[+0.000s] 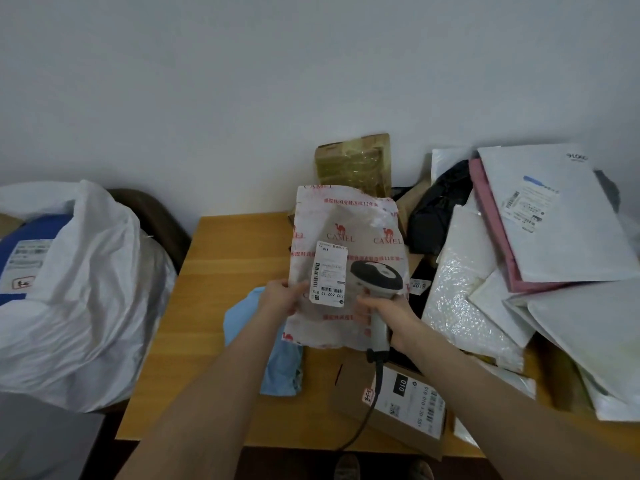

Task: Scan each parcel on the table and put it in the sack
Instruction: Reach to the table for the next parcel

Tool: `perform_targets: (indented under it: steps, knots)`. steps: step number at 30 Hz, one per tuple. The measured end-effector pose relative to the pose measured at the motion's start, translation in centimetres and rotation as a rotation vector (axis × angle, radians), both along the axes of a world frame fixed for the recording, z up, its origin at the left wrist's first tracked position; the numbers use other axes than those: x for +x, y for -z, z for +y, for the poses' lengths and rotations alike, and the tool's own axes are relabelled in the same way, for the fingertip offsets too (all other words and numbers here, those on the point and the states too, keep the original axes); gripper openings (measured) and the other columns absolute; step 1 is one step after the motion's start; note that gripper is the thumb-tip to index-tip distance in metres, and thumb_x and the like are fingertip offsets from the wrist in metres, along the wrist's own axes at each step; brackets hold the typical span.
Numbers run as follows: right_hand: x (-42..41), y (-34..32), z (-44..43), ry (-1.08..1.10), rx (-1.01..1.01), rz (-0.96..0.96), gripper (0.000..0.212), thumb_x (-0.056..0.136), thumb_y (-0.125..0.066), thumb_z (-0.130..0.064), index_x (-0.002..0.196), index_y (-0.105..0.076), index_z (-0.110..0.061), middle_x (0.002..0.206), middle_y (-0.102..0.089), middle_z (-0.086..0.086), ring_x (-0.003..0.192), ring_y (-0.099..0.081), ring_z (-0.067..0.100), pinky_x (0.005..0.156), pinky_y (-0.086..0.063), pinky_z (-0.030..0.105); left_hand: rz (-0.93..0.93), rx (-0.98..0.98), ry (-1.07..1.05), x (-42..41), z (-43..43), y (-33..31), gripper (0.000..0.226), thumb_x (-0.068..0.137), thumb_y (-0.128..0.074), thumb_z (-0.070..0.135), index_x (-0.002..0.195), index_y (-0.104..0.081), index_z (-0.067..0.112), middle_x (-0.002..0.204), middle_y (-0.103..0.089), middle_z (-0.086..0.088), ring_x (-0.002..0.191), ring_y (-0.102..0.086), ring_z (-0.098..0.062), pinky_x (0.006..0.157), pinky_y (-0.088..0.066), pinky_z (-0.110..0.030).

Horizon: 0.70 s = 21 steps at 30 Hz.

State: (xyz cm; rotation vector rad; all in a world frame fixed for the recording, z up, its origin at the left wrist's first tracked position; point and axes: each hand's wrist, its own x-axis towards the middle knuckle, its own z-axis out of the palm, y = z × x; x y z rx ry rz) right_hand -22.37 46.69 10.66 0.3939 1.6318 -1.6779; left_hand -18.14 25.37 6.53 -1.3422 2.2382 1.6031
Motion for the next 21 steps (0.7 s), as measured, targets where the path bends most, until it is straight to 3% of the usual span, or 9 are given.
perform_targets:
  steps: [2, 5, 8, 11, 15, 21]
  knots:
    - [0.2, 0.2, 0.2, 0.002, 0.006, 0.017, 0.025, 0.084, -0.072, -0.007, 0.108, -0.065, -0.005, 0.1, -0.07, 0.016, 0.091, -0.068, 0.029, 0.071, -0.055, 0.038, 0.01, 0.063, -0.023, -0.4, 0.2, 0.1, 0.023, 0.084, -0.072, 0.023, 0.076, -0.058, 0.007, 0.068, -0.056, -0.01, 0.061, -0.053, -0.024, 0.061, -0.05, -0.037]
    - [0.7, 0.4, 0.5, 0.02, 0.007, 0.021, 0.015, 0.085, -0.071, -0.006, 0.098, -0.065, -0.006, 0.089, -0.071, 0.014, 0.074, -0.068, 0.022, 0.057, -0.051, 0.029, 0.005, 0.11, -0.054, -0.7, 0.5, 0.1, 0.017, 0.085, -0.071, 0.015, 0.077, -0.058, 0.009, 0.083, -0.063, -0.012, 0.08, -0.062, -0.027, 0.08, -0.056, -0.041]
    - [1.3, 0.8, 1.0, 0.028, 0.015, 0.047, 0.012, 0.085, -0.071, -0.007, 0.095, -0.066, -0.003, 0.084, -0.07, 0.015, 0.069, -0.067, 0.022, 0.055, -0.052, 0.028, 0.07, 0.169, -0.092, -0.4, 0.7, -0.1, 0.015, 0.086, -0.069, 0.008, 0.077, -0.058, 0.005, 0.081, -0.064, -0.012, 0.076, -0.064, -0.024, 0.067, -0.058, -0.033]
    - [2.1, 0.6, 1.3, 0.013, 0.067, 0.121, 0.008, 0.082, -0.072, -0.007, 0.087, -0.067, -0.003, 0.085, -0.07, 0.018, 0.074, -0.067, 0.026, 0.07, -0.058, 0.037, 0.164, 0.185, -0.095, 0.1, 0.7, -0.6, 0.012, 0.088, -0.066, 0.004, 0.078, -0.059, 0.001, 0.08, -0.066, -0.015, 0.076, -0.066, -0.027, 0.061, -0.058, -0.029]
    - [3.8, -0.3, 1.7, -0.021, 0.035, 0.164, 0.009, 0.082, -0.067, -0.001, 0.074, -0.064, -0.002, 0.063, -0.061, 0.015, 0.052, -0.056, 0.02, 0.057, -0.05, 0.032, 0.253, 0.212, -0.136, 0.4, 0.7, -1.7, 0.01, 0.087, -0.066, 0.003, 0.08, -0.059, 0.001, 0.082, -0.067, -0.017, 0.078, -0.068, -0.029, 0.06, -0.06, -0.029]
    - [5.9, -2.1, 1.4, -0.071, 0.028, 0.259, 0.008, 0.085, -0.066, -0.003, 0.086, -0.065, 0.005, 0.061, -0.06, 0.013, 0.05, -0.054, 0.019, 0.052, -0.048, 0.028, 0.322, 0.228, -0.128, 0.5, 0.5, -3.2, 0.008, 0.088, -0.066, 0.003, 0.082, -0.06, 0.003, 0.084, -0.068, -0.014, 0.078, -0.068, -0.027, 0.062, -0.06, -0.027]
